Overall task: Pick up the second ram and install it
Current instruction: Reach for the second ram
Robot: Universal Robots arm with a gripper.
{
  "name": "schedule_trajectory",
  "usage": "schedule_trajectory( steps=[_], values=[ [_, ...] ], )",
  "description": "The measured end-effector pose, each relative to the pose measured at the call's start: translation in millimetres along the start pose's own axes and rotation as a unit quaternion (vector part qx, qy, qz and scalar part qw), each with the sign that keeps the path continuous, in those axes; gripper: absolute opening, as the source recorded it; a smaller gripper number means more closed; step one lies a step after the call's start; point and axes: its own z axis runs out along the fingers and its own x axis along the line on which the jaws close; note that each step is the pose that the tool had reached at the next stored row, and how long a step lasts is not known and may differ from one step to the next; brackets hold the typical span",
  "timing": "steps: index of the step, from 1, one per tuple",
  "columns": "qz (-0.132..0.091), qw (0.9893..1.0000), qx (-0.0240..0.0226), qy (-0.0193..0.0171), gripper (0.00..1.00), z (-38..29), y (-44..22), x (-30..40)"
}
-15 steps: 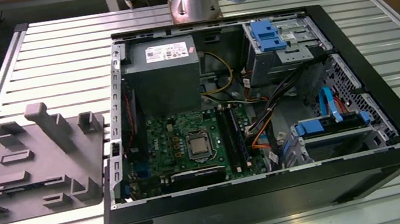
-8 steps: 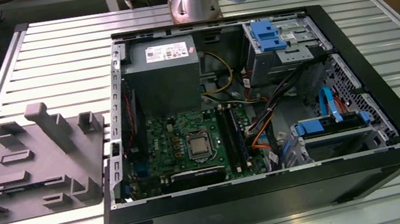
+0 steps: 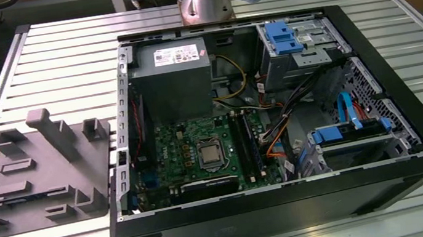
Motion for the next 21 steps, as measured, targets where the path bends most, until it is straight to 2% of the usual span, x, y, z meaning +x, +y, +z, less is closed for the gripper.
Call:
schedule_trajectory(
  steps=[21],
  values=[
    [0.000, 1.0000, 0.0000, 0.0000, 0.11, 3.8, -8.5, 8.7]
  ],
)
